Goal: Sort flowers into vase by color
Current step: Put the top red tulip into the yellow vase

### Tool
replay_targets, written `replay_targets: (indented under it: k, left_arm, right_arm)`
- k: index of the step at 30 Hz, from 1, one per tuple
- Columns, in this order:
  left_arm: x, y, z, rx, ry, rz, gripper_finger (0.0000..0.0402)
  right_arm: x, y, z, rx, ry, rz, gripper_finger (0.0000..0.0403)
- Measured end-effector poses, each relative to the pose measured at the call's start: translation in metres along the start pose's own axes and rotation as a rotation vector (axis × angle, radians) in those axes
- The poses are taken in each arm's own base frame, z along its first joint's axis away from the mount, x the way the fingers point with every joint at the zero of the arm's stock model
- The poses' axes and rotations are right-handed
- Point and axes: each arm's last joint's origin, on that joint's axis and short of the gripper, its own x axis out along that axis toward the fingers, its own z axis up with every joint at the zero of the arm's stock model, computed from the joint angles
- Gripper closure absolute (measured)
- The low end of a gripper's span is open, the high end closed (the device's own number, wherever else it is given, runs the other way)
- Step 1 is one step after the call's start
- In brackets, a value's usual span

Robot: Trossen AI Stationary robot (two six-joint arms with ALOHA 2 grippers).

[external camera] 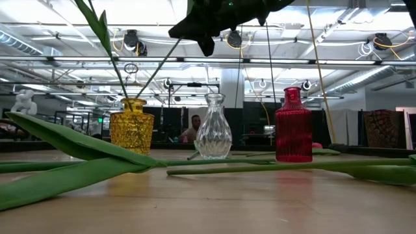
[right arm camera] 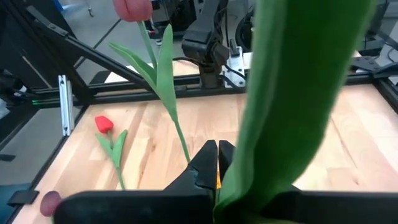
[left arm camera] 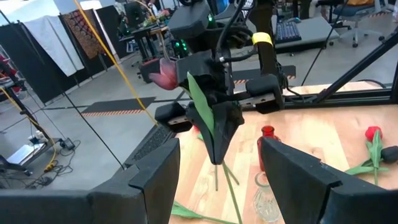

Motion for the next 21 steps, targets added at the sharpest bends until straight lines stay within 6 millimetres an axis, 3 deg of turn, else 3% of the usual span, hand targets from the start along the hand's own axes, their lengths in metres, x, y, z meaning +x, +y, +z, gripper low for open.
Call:
replay_targets:
  k: [11, 21]
  left_arm:
    - [0.0, 0.0, -0.001, 0.008, 0.007, -0.001, 0.0171]
    - [0.0, 0.0, -0.001, 0.01, 0.009, -0.001, 0.0171]
  right_arm:
    - [0.014, -0.001, -0.011, 0.003, 0.03, 0.013, 0.0391]
    - [0.017, 0.001, -0.012, -0.003, 0.025, 0.02, 0.0295]
